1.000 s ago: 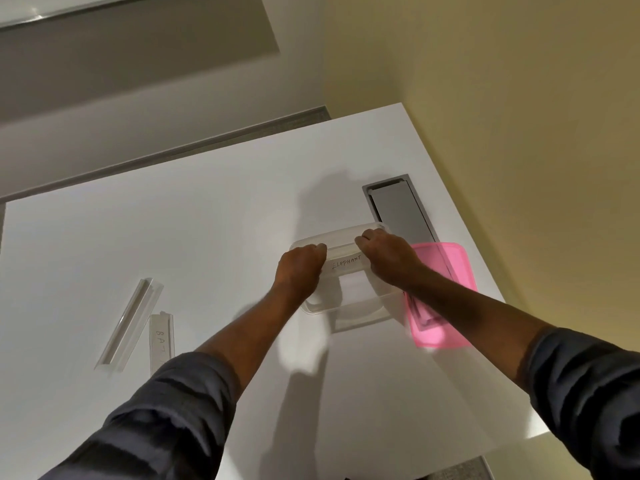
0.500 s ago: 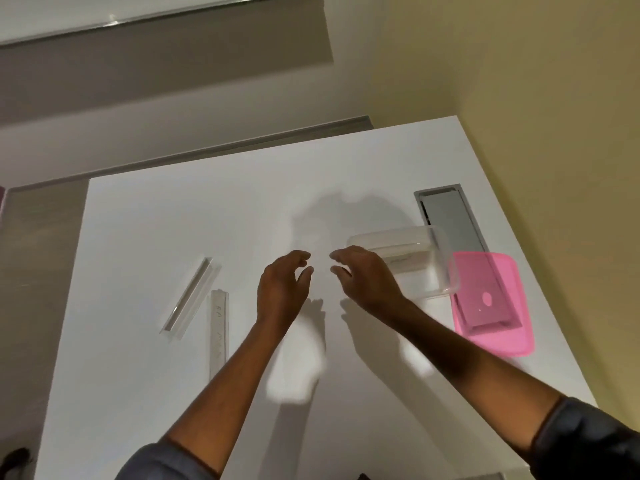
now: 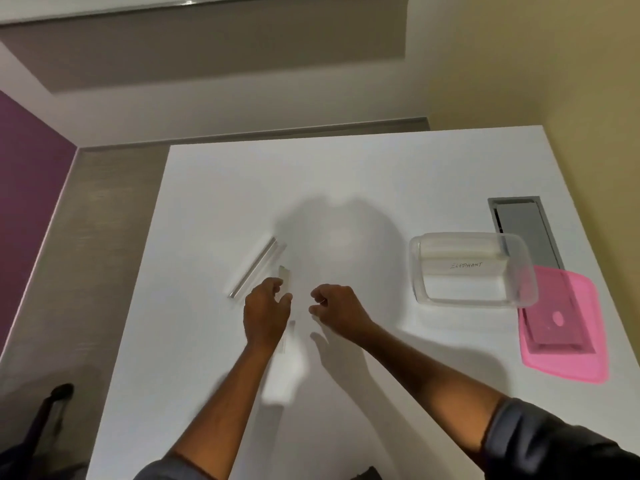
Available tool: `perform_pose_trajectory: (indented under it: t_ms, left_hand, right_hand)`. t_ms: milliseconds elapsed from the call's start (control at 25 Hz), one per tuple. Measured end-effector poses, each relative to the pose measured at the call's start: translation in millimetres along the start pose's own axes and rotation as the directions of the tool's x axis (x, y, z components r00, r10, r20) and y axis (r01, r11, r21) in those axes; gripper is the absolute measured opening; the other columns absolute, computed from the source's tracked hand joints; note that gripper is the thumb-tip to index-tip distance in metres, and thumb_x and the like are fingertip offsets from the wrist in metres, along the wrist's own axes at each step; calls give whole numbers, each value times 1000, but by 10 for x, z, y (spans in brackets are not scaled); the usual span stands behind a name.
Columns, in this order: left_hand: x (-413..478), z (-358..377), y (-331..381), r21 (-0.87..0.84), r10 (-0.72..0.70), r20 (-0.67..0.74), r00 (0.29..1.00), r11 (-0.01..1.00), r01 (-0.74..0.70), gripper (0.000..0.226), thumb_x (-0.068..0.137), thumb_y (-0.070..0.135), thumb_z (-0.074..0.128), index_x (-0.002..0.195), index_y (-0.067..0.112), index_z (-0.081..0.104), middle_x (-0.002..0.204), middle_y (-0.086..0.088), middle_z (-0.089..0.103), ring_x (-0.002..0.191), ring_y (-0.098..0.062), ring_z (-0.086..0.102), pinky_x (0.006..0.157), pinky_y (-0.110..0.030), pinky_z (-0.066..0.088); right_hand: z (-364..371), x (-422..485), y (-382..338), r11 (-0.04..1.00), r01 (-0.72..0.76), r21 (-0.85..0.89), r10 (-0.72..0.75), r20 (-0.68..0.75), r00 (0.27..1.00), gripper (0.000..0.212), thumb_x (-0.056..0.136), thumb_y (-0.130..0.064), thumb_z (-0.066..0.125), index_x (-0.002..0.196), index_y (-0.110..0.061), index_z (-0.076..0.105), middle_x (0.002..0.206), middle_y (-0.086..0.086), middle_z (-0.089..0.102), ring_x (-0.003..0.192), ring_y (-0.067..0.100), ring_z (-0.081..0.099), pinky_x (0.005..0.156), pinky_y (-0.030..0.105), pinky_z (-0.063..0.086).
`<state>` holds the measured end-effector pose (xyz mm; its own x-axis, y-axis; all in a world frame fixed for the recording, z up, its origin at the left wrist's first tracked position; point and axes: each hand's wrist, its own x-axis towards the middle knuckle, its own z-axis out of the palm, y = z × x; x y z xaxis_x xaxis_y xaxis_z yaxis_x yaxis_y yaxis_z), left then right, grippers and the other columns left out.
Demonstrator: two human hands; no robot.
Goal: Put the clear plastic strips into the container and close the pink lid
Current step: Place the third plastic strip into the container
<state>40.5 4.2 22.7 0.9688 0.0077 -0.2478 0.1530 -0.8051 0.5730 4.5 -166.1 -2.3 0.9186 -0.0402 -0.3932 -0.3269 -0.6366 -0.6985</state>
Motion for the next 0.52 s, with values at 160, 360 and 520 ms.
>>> perform_pose_trajectory:
  t_ms: [160,360,520]
  left_hand:
    - [6,-48,-339,-31,-129,80,988,991,132,38,91,18,79,126,2,72,112,-12,79,107,-30,74,98,-39,59]
    - [13,-14,-552,-68,-186,182,965,977,202,41,93,21,82,129,5,73,122,-12,78,109,-30,76,101,-43,62]
    - [61,-2,-626,-41,-131,222,966,989,143,25,93,18,79,116,7,81,115,-9,81,106,-29,77,99,-42,62]
  right_hand:
    - [341,45,-149,996,-80,41,76,86,993,41,93,-24,76,132,-14,73,130,1,74,112,16,72,98,26,53]
    - [592,76,-239,994,-109,24,105,125,987,42,94,-21,75,135,-10,71,134,6,73,117,20,70,98,26,51]
    - [739,45,-288,993,-108,37,102,132,986,38,94,-21,74,130,-10,74,129,7,75,118,22,71,103,33,56]
